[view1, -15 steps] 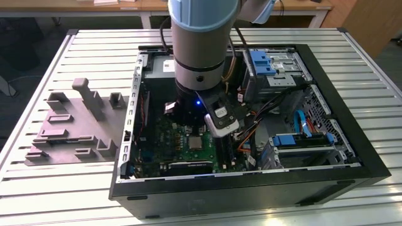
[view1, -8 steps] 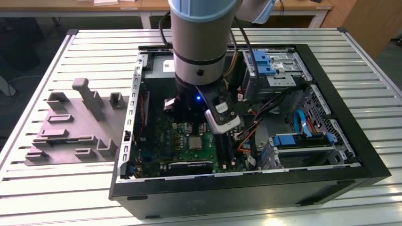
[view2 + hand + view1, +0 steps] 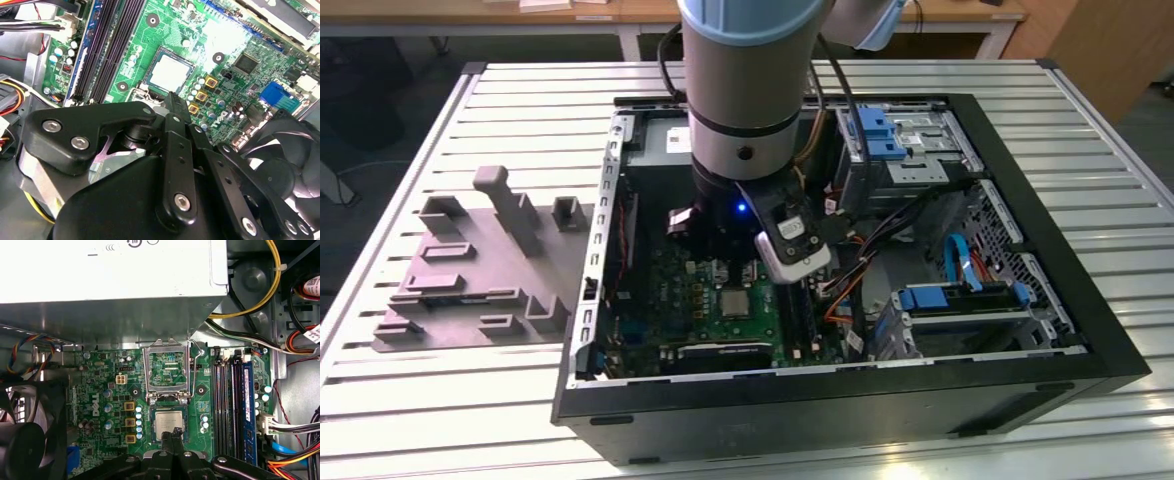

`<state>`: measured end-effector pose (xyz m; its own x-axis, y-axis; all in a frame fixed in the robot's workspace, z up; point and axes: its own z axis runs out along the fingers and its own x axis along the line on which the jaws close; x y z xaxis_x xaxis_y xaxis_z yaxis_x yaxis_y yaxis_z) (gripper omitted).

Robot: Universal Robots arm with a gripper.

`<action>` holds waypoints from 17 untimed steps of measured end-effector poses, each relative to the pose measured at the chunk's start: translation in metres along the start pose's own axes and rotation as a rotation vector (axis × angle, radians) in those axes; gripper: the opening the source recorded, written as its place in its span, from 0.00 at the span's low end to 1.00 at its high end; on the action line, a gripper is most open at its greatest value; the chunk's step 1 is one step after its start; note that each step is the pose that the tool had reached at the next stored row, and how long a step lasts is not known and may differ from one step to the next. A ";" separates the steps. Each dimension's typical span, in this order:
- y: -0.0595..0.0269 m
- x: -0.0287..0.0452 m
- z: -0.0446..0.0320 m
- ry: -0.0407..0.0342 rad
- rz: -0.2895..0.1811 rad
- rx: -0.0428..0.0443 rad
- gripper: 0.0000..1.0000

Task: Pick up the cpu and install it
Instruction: 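Close the cpu cover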

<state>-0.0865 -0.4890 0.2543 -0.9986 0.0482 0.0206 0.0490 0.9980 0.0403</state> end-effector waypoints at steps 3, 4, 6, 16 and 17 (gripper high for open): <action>0.0000 0.0000 -0.0001 0.0000 0.000 -0.0001 0.11; 0.0000 0.0000 -0.0001 0.0000 -0.001 0.0000 0.11; 0.0000 0.0001 -0.0001 0.0012 -0.027 0.0007 0.11; 0.0000 -0.0001 0.0003 0.0055 -0.137 0.0029 0.11; 0.0000 -0.0001 0.0003 0.0055 -0.138 0.0028 0.11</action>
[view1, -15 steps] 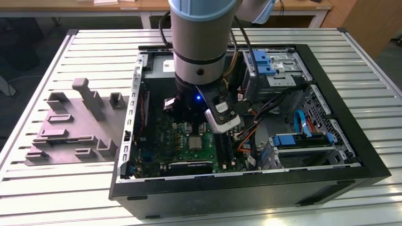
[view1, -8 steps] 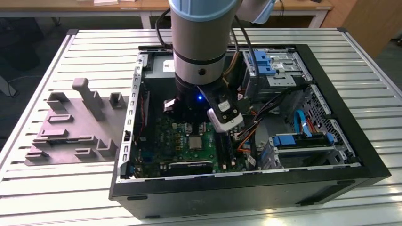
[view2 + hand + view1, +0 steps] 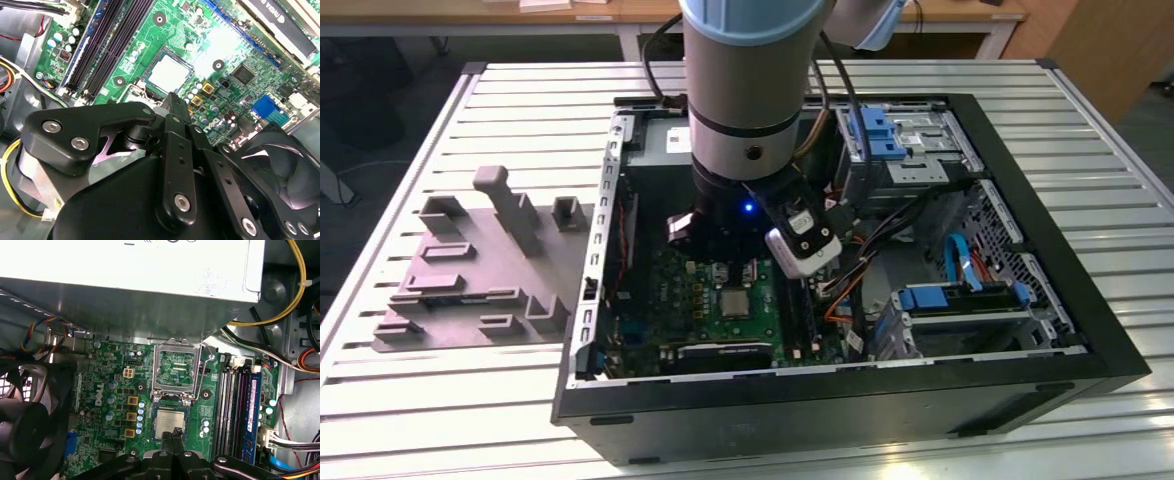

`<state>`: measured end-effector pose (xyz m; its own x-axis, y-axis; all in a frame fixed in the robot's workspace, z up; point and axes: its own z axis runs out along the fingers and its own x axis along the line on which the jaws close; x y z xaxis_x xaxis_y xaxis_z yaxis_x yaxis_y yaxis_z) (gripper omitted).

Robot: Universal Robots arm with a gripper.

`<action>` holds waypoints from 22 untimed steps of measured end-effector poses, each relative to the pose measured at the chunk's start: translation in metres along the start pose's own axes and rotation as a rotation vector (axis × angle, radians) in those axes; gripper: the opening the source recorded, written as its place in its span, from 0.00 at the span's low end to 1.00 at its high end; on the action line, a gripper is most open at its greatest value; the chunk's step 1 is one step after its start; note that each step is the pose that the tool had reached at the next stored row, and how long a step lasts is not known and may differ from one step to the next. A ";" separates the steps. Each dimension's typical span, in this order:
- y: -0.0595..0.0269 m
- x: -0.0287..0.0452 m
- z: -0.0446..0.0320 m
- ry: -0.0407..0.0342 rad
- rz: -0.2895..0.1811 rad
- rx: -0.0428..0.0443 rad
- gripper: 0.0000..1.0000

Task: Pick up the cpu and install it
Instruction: 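Close the cpu cover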

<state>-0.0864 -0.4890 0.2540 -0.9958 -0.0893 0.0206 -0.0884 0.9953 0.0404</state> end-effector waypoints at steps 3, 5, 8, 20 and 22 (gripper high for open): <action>0.0000 0.0000 0.0000 0.0000 0.000 0.0000 0.11; 0.0000 0.0000 0.0000 0.0001 -0.001 0.0000 0.11; 0.0000 0.0000 0.0000 0.0001 -0.001 0.0000 0.11; 0.0000 -0.0048 0.0008 0.0001 -0.001 0.0001 0.11; 0.0000 -0.0049 0.0009 0.0001 -0.001 0.0001 0.11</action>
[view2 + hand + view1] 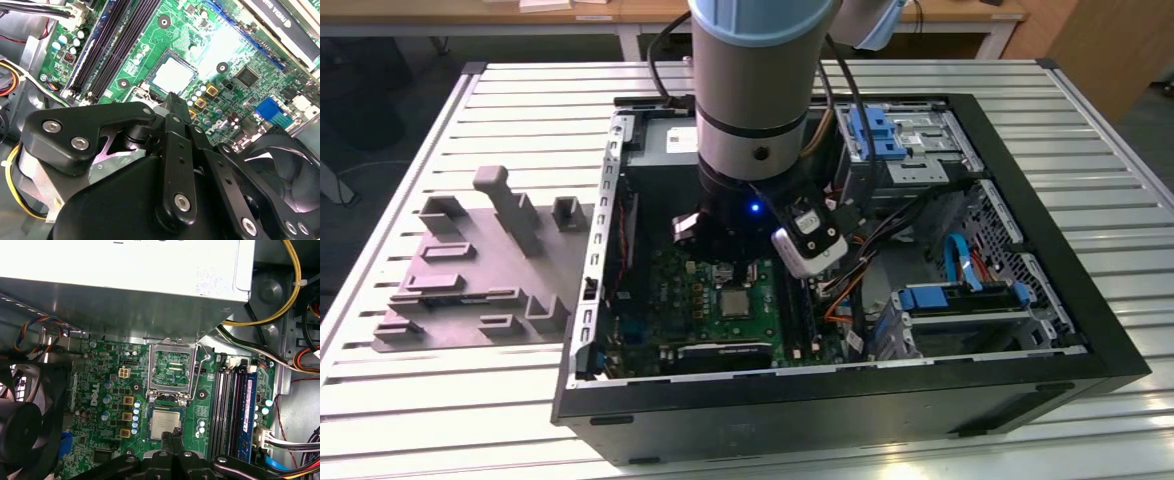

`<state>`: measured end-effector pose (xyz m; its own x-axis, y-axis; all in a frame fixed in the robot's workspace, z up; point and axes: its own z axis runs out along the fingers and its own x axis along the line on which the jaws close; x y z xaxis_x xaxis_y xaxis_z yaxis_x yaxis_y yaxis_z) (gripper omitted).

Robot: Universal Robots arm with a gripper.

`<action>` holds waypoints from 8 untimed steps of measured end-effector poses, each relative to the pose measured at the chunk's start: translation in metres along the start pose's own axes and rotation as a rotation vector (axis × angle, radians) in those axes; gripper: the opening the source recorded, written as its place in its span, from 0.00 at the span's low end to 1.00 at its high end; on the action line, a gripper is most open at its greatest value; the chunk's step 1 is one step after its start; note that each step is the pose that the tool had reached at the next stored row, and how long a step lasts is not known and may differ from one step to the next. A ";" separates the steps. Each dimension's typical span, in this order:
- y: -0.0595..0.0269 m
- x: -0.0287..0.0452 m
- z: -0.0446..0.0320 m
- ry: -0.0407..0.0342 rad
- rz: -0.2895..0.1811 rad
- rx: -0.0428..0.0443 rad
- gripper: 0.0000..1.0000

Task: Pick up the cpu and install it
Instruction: 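Close the cpu cover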

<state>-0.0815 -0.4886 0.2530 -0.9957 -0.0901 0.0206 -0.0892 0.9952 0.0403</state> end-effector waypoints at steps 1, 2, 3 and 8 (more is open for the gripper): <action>0.0000 0.0000 0.0000 0.0000 0.000 0.0000 0.11; 0.0000 -0.0001 0.0001 0.0000 0.000 0.0000 0.11; 0.0000 -0.0001 0.0001 0.0000 0.000 -0.0001 0.11; 0.0006 -0.0033 0.0010 0.0000 0.000 -0.0001 0.11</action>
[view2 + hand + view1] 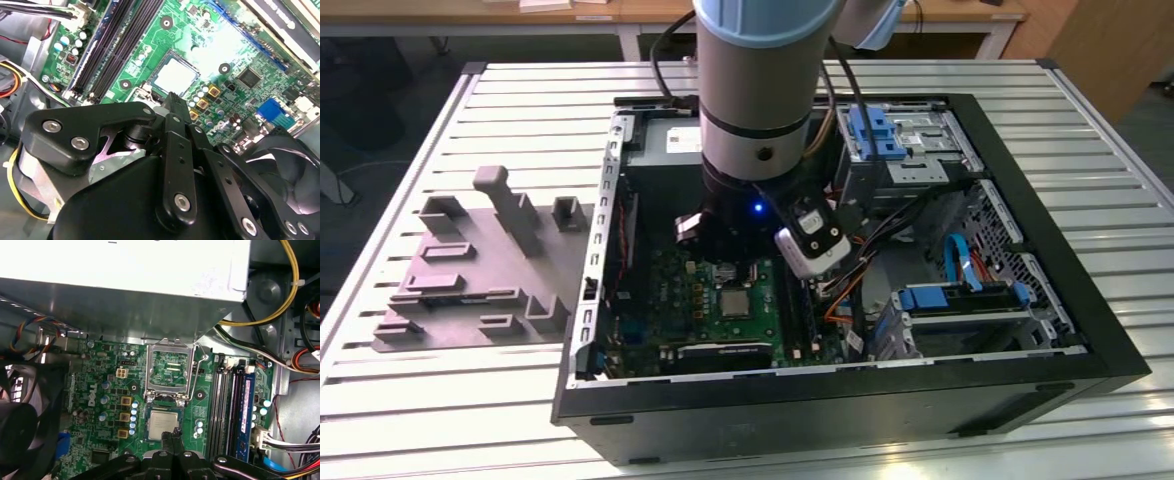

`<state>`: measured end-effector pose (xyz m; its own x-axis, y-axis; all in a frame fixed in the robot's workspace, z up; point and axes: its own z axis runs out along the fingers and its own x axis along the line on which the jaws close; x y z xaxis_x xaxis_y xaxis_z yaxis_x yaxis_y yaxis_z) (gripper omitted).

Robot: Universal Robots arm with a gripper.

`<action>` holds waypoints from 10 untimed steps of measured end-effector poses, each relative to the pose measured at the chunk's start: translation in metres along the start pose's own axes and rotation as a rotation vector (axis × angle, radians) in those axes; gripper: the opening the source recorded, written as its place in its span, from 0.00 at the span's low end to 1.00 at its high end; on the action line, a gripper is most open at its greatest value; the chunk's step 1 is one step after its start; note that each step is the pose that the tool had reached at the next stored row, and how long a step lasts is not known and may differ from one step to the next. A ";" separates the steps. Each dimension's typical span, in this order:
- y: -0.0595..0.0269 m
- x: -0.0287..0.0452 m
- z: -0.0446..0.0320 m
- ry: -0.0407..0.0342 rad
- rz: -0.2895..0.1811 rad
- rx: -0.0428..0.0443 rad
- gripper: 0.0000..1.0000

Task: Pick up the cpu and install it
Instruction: 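Close the cpu cover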

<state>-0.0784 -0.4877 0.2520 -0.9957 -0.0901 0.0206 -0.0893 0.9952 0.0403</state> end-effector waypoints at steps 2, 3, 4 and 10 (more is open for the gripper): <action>0.0014 -0.0023 0.0008 0.0000 0.000 0.0000 0.11; 0.0021 -0.0039 0.0012 0.0000 0.000 0.0000 0.11; 0.0027 -0.0054 0.0016 -0.0003 0.000 -0.0011 0.11; 0.0053 -0.0076 0.0054 -0.0041 -0.014 -0.0543 0.11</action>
<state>-0.0715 -0.4815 0.2466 -0.9945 -0.1036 0.0155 -0.1016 0.9903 0.0947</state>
